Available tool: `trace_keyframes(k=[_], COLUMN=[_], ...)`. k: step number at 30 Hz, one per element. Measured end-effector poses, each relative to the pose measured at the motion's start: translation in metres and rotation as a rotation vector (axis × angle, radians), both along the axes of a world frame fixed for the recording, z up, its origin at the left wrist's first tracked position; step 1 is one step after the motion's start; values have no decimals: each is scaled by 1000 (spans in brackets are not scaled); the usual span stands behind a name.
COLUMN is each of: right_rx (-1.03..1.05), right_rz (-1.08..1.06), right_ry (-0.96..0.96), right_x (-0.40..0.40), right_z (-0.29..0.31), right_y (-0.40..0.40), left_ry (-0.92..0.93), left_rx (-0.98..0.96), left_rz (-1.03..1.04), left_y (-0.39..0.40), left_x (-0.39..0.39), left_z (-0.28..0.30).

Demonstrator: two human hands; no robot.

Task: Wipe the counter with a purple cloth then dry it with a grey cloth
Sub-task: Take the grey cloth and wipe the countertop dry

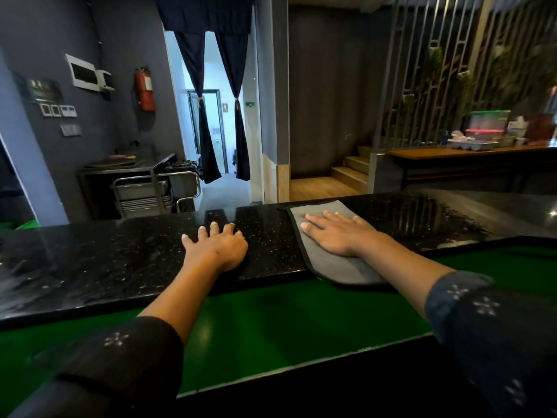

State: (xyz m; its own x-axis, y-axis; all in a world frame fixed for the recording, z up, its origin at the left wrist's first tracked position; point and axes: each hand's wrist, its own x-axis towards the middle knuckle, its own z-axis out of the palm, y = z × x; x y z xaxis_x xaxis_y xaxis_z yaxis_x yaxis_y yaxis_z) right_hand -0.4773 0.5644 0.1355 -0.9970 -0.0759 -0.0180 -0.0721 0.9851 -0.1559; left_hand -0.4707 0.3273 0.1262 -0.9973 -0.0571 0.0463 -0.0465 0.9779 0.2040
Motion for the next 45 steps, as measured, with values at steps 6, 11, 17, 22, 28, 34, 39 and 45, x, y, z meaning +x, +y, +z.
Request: trace_keyframes(k=[6, 11, 17, 22, 28, 34, 39, 45], right_rx=[-19, -23, 12, 8, -30, -32, -14, -11], right_rz=[-26, 33, 250, 137, 35, -26, 52, 220], right_ry=[-18, -9, 57, 12, 14, 13, 5, 29], right_x=[-33, -8, 52, 26, -34, -50, -13, 26], right_z=[5, 5, -8, -3, 0, 6, 4, -6], right_y=[-9, -10, 24, 85, 87, 74, 66, 74], left_ry=[-1, -1, -21, -7, 11, 37, 30, 208], left_rx=[-6, -18, -57, -61, -64, -24, -53, -143], left_rz=[1, 19, 44, 54, 65, 79, 124, 15], left_y=[0, 1, 3, 3, 4, 9, 14, 74], left_x=[-5, -5, 2, 3, -2, -2, 4, 3], left_z=[0, 2, 3, 2, 2, 8, 12, 26])
